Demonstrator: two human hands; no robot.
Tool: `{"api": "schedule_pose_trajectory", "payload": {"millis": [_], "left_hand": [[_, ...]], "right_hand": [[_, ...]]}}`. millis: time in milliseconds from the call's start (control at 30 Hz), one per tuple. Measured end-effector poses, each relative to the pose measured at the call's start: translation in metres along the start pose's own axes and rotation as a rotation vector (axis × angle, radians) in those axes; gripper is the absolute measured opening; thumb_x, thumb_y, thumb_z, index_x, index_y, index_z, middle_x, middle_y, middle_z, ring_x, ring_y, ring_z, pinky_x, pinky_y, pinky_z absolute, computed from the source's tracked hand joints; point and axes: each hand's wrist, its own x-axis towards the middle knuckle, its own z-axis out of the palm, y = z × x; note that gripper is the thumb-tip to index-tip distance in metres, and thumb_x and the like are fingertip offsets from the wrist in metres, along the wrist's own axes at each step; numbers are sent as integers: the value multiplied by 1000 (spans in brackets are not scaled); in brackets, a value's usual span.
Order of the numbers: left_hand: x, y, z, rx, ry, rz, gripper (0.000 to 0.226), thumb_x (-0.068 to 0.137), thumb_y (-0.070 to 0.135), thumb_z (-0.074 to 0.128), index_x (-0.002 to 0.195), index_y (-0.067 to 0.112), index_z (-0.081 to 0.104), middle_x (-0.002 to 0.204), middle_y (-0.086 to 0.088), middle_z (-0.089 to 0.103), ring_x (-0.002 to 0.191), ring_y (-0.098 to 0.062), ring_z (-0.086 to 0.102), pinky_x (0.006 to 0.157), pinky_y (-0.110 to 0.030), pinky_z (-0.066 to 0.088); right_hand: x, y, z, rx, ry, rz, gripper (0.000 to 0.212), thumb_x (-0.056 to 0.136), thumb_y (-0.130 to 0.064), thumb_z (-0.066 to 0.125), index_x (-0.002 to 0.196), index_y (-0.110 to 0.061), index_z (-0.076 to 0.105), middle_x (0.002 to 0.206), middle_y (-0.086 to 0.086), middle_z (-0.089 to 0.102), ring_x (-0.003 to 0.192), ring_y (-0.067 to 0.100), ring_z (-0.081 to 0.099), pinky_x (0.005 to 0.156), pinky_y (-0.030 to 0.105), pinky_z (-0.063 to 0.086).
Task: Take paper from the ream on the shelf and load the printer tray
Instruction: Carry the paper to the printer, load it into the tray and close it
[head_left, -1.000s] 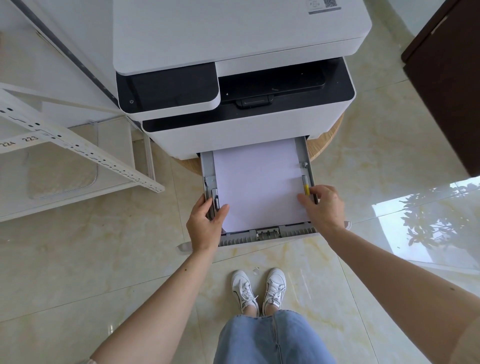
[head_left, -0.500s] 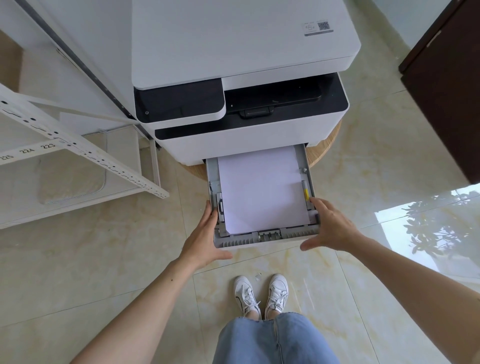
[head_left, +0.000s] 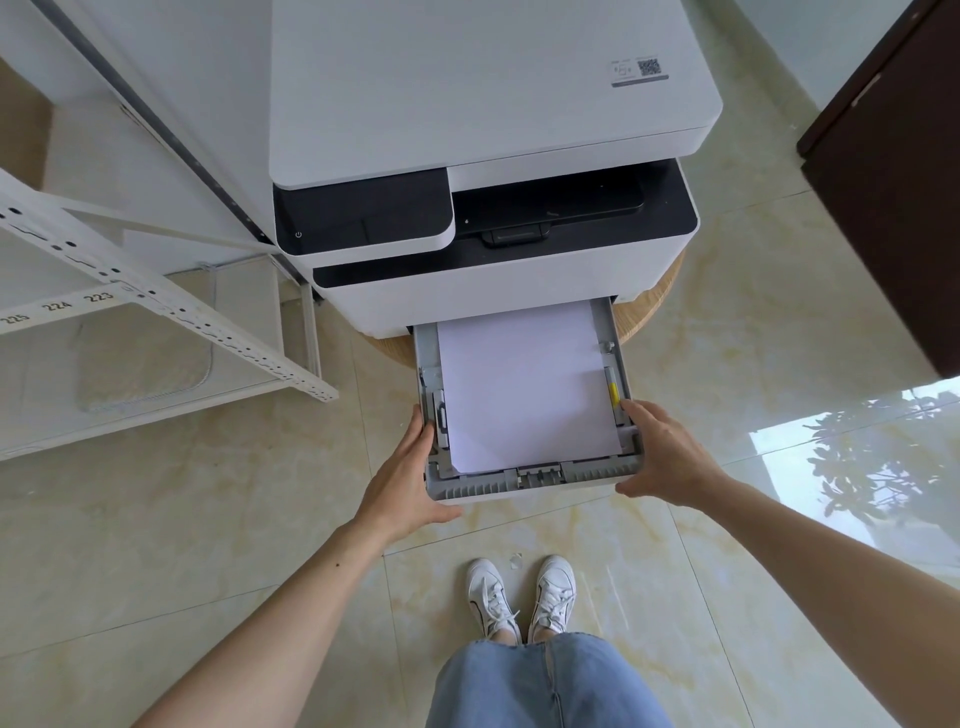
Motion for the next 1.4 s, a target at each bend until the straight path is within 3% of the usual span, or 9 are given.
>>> {"api": "schedule_pose_trajectory", "payload": {"millis": [267,467,800,933,1067,1133,1200,1300,1400], "left_hand": [[6,-1,-6,-15,26,-4,129,57,37,90,156,22,7,162,15,-4,138,7,13,100,-13,28],[25,2,-23,-23,34,-44,124,58,36,90,155,13,15,163,11,1,144,-1,17,106,-15,23],[65,1,-40,-16,82,-59,124,55,37,92,154,15,22,163,9,9,147,-11,22,115,-38,33],[71,4,-44,-13,209,-93,109,53,42,92,146,20,39,154,4,39,138,-18,41,108,-39,41],[70,13,-46,150,502,-131,88,45,57,88,116,17,55,115,-1,68,106,-25,62,94,-39,41],[71,11,-45,213,634,-161,95,40,60,88,112,10,52,110,-6,63,103,-29,59,93,-41,36],[74,8,-47,167,677,-209,118,34,59,90,125,3,41,123,-15,53,114,-35,51,95,-43,40],[82,-2,-54,-57,547,-223,150,35,52,94,149,17,3,156,-11,23,142,-27,28,111,-42,36],[88,-15,-63,-266,409,-112,147,37,41,96,148,22,1,159,4,17,146,-13,24,114,-41,33]], "right_hand": [[4,-1,-8,28,13,-13,105,54,-23,83,145,-14,31,144,2,38,113,23,51,89,37,53],[21,-13,-24,-14,24,-7,108,54,-27,84,147,-19,29,144,1,43,112,25,54,86,44,54],[57,-25,-48,-103,57,-16,106,59,-35,83,147,-27,25,132,1,55,102,26,57,77,42,54],[65,-30,-57,-97,118,-7,88,61,-35,82,138,-25,40,125,4,61,101,29,59,80,45,54],[66,-31,-61,-126,331,13,83,54,-52,86,121,-20,48,120,3,63,102,27,60,88,41,48],[65,-27,-60,-132,468,17,92,48,-58,86,118,-14,45,119,6,58,103,27,57,91,40,43],[67,-25,-60,-137,532,44,108,44,-63,85,127,-11,38,123,11,52,109,30,53,94,42,42],[76,-22,-65,-107,472,54,142,38,-64,87,146,-12,10,141,16,41,123,35,46,103,47,39],[86,-17,-71,7,373,-9,155,35,-57,91,148,-20,-7,148,17,33,128,38,44,104,52,41]]}}
